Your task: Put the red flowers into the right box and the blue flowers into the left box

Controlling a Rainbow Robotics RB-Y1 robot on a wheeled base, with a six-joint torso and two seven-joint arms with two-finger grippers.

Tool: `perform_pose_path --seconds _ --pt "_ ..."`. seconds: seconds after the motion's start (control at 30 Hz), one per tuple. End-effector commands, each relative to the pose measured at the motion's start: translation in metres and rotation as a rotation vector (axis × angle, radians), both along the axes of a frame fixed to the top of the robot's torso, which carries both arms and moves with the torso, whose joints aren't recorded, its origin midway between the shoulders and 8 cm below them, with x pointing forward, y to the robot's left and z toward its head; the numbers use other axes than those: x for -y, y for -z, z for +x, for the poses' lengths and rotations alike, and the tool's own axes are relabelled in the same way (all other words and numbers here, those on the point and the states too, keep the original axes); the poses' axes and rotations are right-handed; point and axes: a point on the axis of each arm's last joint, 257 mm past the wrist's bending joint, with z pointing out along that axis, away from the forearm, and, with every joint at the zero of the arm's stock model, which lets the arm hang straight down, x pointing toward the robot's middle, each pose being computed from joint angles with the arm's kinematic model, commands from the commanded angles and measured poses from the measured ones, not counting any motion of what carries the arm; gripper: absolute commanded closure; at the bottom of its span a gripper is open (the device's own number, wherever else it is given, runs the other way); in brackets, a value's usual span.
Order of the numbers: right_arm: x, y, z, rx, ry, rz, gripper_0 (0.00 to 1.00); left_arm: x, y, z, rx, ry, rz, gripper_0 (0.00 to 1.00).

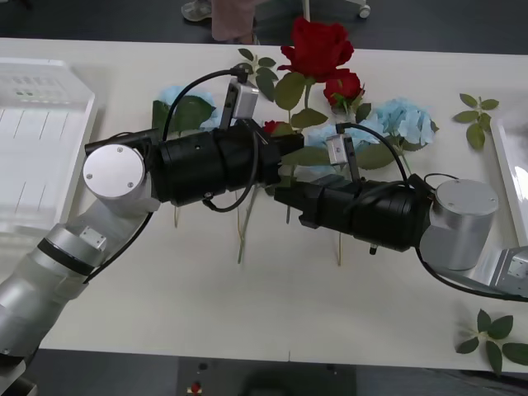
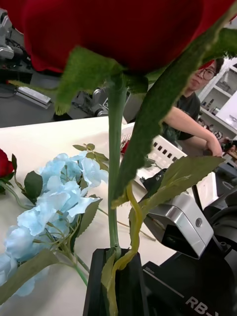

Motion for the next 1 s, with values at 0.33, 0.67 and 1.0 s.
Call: perform_pose_path --seconds 0.33,0.67,1.0 --pt "-0.003 -0.017 0.001 0.041 -0.008 0.005 1.00 -0.001 -0.023 -0.003 0.051 0.009 -0.019 1.00" --pt "-0.001 -0.018 0.003 0.035 -0.002 0.012 1.00 -0.001 -0.024 -0.006 0.048 0.018 -0.026 0.00" --pt "0.058 -0.051 0.012 0.072 0.041 -0.046 1.00 0.000 -0.024 -0.007 0.043 0.023 -0.032 0.00"
